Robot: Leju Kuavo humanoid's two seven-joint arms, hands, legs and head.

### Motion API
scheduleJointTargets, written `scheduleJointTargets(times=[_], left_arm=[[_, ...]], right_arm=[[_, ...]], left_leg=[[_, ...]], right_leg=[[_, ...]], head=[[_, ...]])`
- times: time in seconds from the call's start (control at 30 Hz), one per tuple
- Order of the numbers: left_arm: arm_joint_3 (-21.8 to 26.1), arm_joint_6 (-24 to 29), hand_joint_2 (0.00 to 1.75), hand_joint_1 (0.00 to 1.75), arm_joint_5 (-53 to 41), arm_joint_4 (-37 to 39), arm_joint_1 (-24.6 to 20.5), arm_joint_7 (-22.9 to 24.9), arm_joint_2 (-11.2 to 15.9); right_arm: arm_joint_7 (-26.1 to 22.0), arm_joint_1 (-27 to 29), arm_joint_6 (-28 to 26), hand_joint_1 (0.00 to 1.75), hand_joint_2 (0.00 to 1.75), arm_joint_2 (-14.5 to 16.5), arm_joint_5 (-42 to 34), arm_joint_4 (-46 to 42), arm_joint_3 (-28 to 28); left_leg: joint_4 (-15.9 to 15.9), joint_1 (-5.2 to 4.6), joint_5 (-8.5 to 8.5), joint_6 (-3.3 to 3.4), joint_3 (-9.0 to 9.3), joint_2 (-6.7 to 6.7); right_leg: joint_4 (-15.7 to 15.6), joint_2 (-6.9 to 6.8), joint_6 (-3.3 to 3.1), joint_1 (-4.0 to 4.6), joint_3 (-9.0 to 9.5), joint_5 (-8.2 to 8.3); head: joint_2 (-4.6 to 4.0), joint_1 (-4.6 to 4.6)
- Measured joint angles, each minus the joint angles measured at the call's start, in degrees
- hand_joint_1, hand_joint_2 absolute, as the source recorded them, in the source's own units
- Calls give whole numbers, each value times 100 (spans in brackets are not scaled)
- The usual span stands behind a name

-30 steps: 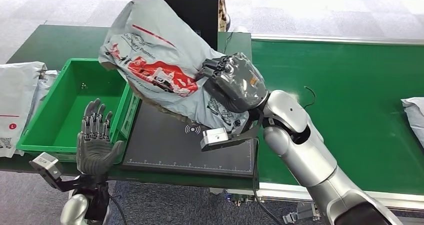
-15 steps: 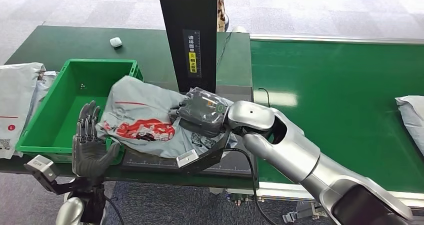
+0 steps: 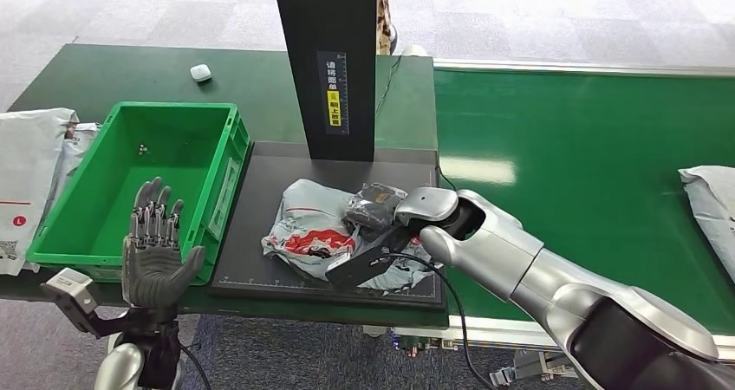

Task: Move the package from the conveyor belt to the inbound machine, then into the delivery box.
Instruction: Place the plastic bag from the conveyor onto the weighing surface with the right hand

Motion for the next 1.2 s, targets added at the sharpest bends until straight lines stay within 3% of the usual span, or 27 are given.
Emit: scheduleJointTargets(times=[0.13,0.27,0.47,0.63,0.73,0.83,0.97,1.2], left_arm=[[-9,137,175,0,9,0,25,51,0],[-59,214,175,0,20,0,-19,123,-2],[-118,232,175,0,14,-2,-22,139,-2],[-128,210,175,0,5,-2,-14,129,-2],[-129,134,175,0,-3,-2,-6,82,-2],[-129,77,175,0,2,-2,-13,17,-1],[-127,41,175,0,11,-2,-21,-21,0],[-175,163,175,0,-323,-15,36,-187,0]], right_arm=[[572,-62,87,170,175,-76,226,188,193],[693,-106,10,0,175,-142,256,362,326],[631,-108,-882,0,175,-158,154,423,314],[530,-89,-1209,0,175,-158,145,422,247],[189,6,-1956,0,175,-159,175,370,80],[-241,149,-2650,0,175,-152,206,215,-200],[-651,334,-3135,0,175,-88,-5,25,-593],[-848,698,-3790,0,175,169,-1412,-304,-1742]], left_leg=[[1,0,1,1,1,0],[2,0,1,1,3,2],[2,0,1,1,3,6],[2,0,0,0,3,6],[2,0,0,1,3,6],[2,0,0,0,3,6],[2,0,0,0,2,6],[2,0,1,1,2,5]], right_leg=[[-1,0,1,0,1,1],[-1,2,5,-2,1,4],[-1,8,5,-1,1,4],[-1,9,5,0,1,4],[-1,9,5,1,1,4],[-1,9,5,2,1,4],[-1,8,5,2,1,4],[-1,8,5,1,1,4]], head=[[0,1],[0,1],[0,0],[0,-1],[0,1],[0,1],[0,1],[0,0]])
